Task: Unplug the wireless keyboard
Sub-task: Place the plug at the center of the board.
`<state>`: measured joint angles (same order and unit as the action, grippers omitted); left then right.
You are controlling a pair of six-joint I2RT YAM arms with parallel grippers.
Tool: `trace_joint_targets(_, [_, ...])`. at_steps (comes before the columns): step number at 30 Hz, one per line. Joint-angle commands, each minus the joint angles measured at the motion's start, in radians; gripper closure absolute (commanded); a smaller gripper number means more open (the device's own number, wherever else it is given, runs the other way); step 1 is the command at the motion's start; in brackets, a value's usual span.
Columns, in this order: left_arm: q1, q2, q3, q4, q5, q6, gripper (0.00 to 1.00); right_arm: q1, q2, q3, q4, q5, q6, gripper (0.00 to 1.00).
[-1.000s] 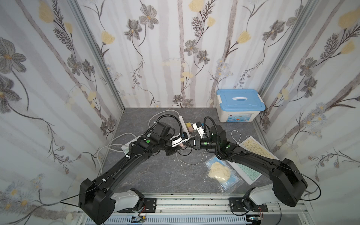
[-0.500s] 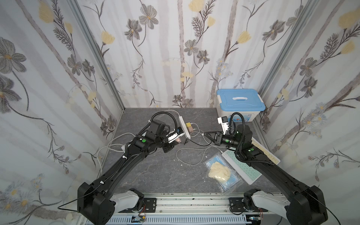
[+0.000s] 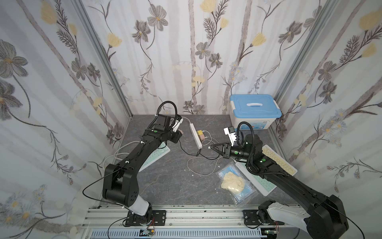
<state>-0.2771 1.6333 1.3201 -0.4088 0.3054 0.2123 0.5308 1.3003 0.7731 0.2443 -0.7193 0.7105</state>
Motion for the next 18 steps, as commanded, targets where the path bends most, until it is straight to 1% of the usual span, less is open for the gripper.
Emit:
trace_joint_targets(1, [0.035,0.129,0.097,-0.01,0.019,-0.119,1.0,0.038,0.015,0.007,0.082,0.0,0.024,1.0])
trace_joint_targets(4, [0.07,0.275,0.231,-0.071,0.038,-0.166,1.0,0.071,0.024,0.005,0.095,0.001,0.036,1.0])
trace_joint_targets(8, [0.119,0.419,0.348,-0.1,0.079,-0.27,1.0,0.09,0.016,0.002,0.079,0.013,0.032,1.0])
trace_joint_targets(11, [0.126,0.507,0.418,-0.126,0.071,-0.28,1.0,0.091,0.003,0.0,0.054,0.021,0.018,1.0])
trace_joint_targets(15, [0.127,0.618,0.505,-0.163,0.087,-0.294,1.0,0.092,-0.01,0.001,0.022,0.038,-0.006,1.0])
trace_joint_targets(18, [0.127,0.656,0.531,-0.161,0.103,-0.311,1.0,0.092,-0.003,0.006,0.013,0.036,-0.014,1.0])
